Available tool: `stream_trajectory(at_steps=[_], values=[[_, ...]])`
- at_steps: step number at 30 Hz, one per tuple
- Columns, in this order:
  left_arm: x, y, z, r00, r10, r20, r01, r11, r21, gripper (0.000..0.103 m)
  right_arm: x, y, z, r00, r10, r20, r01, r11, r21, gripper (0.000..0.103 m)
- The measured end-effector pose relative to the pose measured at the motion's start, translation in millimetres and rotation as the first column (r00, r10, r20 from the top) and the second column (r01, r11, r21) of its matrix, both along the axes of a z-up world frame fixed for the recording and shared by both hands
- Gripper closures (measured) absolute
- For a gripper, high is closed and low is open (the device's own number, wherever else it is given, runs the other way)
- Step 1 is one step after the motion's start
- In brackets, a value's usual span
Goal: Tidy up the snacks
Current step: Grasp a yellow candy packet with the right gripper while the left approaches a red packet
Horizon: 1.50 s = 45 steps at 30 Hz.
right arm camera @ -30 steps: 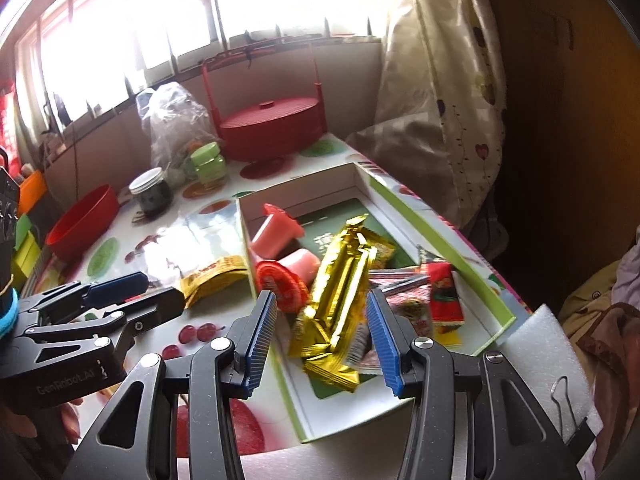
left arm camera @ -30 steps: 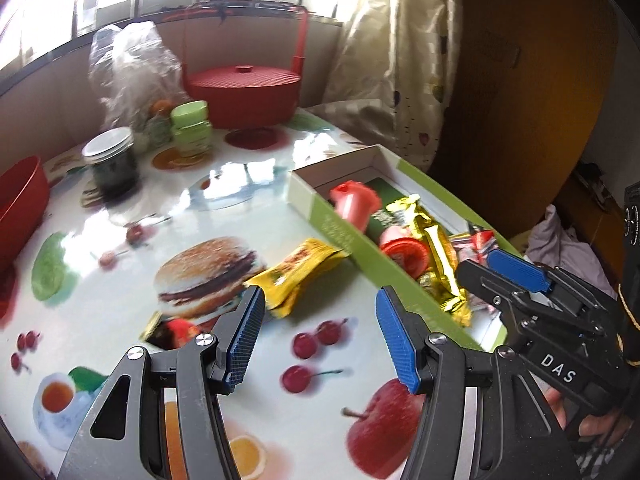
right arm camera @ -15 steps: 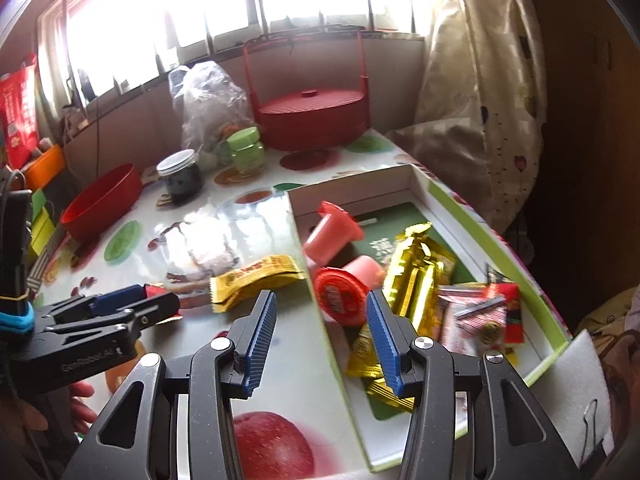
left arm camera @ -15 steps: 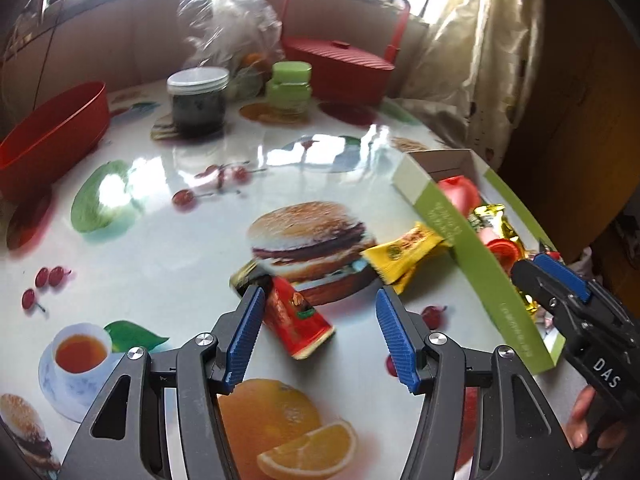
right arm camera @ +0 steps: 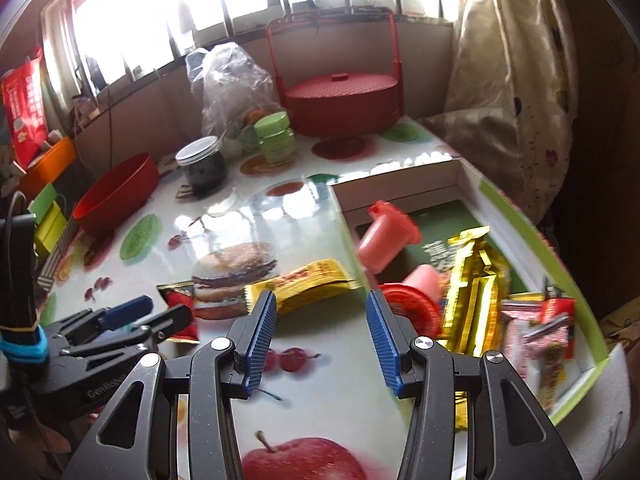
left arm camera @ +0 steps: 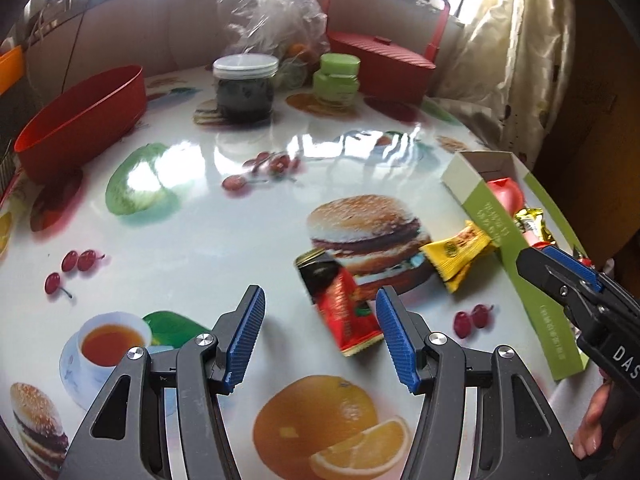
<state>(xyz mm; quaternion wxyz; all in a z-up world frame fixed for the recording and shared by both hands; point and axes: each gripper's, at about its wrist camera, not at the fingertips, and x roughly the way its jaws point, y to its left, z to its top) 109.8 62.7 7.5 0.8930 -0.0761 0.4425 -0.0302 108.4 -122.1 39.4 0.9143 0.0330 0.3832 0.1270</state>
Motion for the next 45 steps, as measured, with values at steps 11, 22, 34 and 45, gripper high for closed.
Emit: stream_trajectory(at_steps=[11,22,34,45], values=[[-1.3,13.2,-1.7,1.0,0.009,0.006,-0.009,1.0,-0.024,0.044,26.9,33.7,-17.8,0.993,0.069,-0.096,-0.069,0.998,0.001,0.057],[-1.3,26.0,-1.5,1.0,0.016,0.016,-0.015,0.998,-0.068,0.044,56.9,44.8,-29.0,0.986,0.024,-0.164,-0.017,0.999,0.044,0.057],[0.0,20.1,-2.4,1.0,0.009,0.015,-0.009,1.0,-0.019,0.044,62.7,58.5,-37.0,0.989,0.02,-0.145,-0.026,0.999,-0.041,0.057],[1.0,18.7,-2.7,1.0,0.006,0.012,-0.006,1.0,-0.007,0.044,58.8,57.6,-37.2,0.994,0.001,-0.112,-0.012,0.994,-0.105,0.073]])
